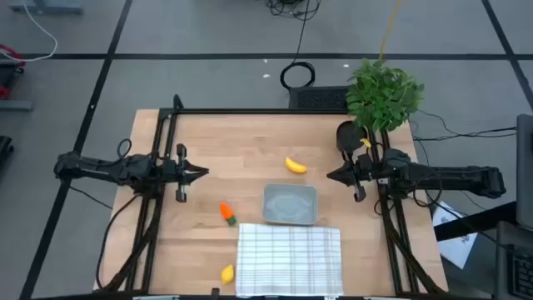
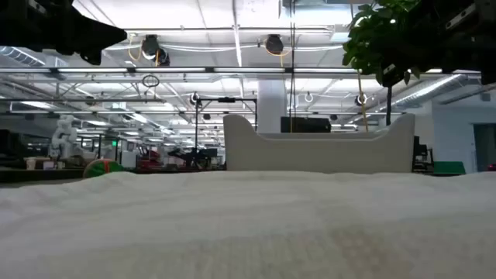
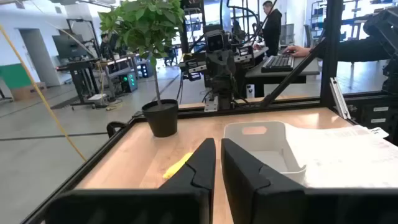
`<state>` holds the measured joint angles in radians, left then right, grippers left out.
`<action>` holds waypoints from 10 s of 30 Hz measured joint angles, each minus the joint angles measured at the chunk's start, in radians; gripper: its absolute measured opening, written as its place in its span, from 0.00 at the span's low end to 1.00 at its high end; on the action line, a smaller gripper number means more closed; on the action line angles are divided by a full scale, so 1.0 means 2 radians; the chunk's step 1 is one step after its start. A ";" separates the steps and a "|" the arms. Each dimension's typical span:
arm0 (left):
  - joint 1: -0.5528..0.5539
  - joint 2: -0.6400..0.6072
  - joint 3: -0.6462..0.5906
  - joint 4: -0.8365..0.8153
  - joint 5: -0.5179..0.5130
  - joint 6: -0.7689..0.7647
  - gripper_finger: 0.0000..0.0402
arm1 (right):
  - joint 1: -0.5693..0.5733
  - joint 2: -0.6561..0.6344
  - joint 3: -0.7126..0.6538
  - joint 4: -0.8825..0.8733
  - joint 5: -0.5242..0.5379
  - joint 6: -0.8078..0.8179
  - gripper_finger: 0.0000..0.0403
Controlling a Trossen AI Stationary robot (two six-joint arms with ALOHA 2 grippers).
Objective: Pick and placing Produce into tupperware
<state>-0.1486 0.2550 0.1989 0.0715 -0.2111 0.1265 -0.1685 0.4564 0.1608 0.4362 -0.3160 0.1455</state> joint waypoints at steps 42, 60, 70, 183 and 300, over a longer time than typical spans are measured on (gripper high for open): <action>0.000 0.000 0.000 0.000 0.000 0.000 0.08 | 0.000 0.000 0.000 0.000 0.000 0.000 0.00; 0.000 0.000 0.000 0.000 0.000 0.000 0.08 | 0.000 0.000 0.000 0.000 0.000 0.000 0.00; 0.000 0.000 0.000 0.000 0.000 0.000 0.08 | 0.000 0.000 0.000 0.000 0.000 0.000 0.00; 0.000 0.000 0.000 0.000 0.000 0.000 0.08 | 0.000 0.000 0.000 0.000 0.000 0.000 0.00; 0.000 0.023 0.001 0.076 0.000 0.019 0.08 | 0.000 0.001 0.000 -0.003 0.000 -0.033 0.00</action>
<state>-0.1483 0.3002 0.2003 0.2241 -0.2108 0.1649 -0.1684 0.4591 0.1608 0.4308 -0.3160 0.0800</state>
